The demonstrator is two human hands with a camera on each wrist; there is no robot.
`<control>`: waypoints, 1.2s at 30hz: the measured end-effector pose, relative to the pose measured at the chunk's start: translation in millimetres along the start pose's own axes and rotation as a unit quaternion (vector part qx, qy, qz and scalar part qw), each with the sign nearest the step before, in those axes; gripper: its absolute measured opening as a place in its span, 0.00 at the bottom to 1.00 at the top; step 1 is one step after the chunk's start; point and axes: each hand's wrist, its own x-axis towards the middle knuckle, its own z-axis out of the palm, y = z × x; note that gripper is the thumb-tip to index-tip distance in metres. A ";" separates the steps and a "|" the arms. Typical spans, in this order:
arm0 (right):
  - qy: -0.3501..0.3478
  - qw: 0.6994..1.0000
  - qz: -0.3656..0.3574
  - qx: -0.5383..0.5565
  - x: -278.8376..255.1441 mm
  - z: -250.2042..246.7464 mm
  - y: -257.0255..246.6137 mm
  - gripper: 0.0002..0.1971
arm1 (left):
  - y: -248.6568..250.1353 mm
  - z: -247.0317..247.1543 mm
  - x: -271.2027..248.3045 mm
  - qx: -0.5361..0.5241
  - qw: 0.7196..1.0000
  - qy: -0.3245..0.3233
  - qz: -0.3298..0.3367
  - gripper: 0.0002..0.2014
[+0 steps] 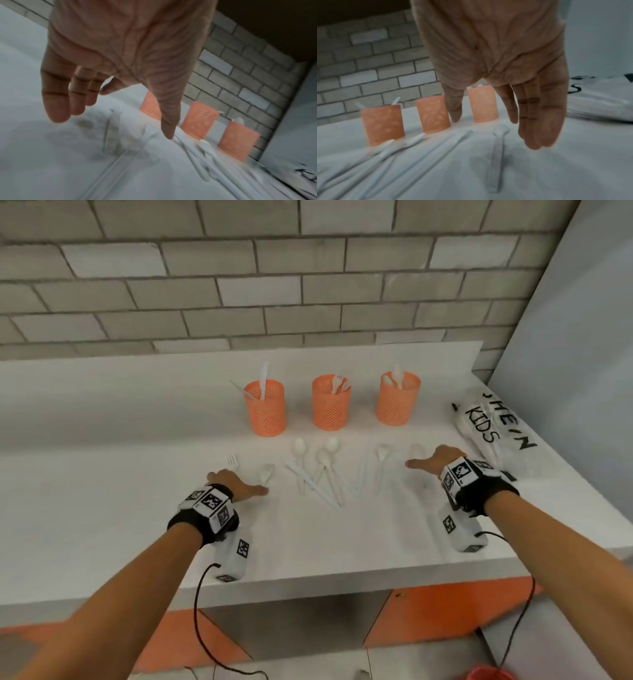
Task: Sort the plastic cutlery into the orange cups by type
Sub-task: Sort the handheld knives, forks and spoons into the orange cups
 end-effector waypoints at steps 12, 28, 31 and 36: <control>-0.071 0.996 -0.036 -0.030 35.1 17.9 -21.5 0.35 | 51.1 10.5 39.9 -0.086 0.994 -0.040 -0.044 0.39; -0.115 0.974 -0.165 -0.105 18.1 60.0 -94.6 0.56 | 160.8 47.3 -9.6 -0.260 0.936 -0.224 0.080 0.14; -0.075 0.976 -0.185 -0.081 19.3 62.5 -89.9 0.45 | 165.6 48.1 -9.5 -0.257 0.934 -0.229 0.092 0.13; -0.114 0.978 -0.161 -0.072 23.9 54.4 -89.4 0.35 | 162.7 48.6 -7.5 -0.290 0.920 -0.250 0.089 0.12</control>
